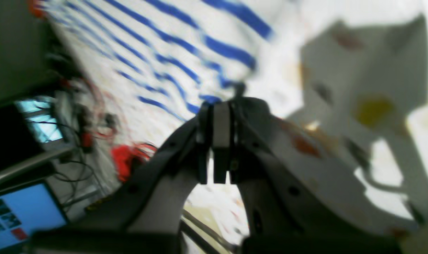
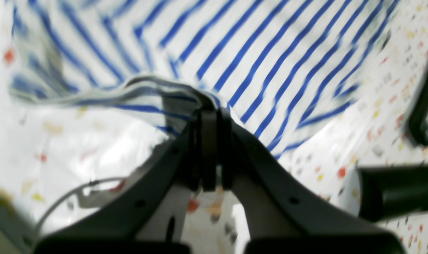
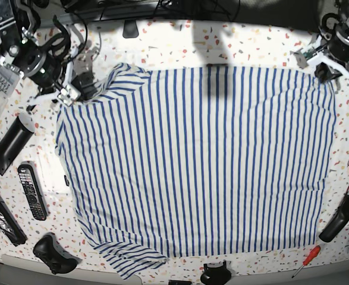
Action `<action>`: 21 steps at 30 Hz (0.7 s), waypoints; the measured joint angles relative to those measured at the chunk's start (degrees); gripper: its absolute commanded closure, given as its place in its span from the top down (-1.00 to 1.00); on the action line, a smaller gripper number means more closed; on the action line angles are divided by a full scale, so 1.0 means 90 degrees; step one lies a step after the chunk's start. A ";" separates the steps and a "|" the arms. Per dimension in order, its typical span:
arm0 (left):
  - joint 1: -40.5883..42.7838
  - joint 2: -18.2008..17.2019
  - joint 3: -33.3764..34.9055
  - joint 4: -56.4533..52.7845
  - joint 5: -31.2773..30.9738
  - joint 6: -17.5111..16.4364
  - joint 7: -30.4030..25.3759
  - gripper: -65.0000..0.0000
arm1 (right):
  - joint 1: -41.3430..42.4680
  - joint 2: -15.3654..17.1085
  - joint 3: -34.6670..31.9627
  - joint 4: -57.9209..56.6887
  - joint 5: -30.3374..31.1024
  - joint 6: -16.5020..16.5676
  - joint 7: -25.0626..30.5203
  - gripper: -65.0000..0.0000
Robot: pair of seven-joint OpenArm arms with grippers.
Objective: Layout the t-shirt on the table in an organized manner, then fold the t-shirt properly
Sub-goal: 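Close both grippers on the shirt's shoulder corners, then lift the collar edge and fold it over toward the hem with both grippers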
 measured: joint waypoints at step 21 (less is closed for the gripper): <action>-0.1705 0.0238 0.0005 -0.0027 -0.3844 0.0005 0.0520 -1.00 | 0.1965 -0.1251 0.0005 -0.0937 0.0680 -0.0024 -0.0469 -1.00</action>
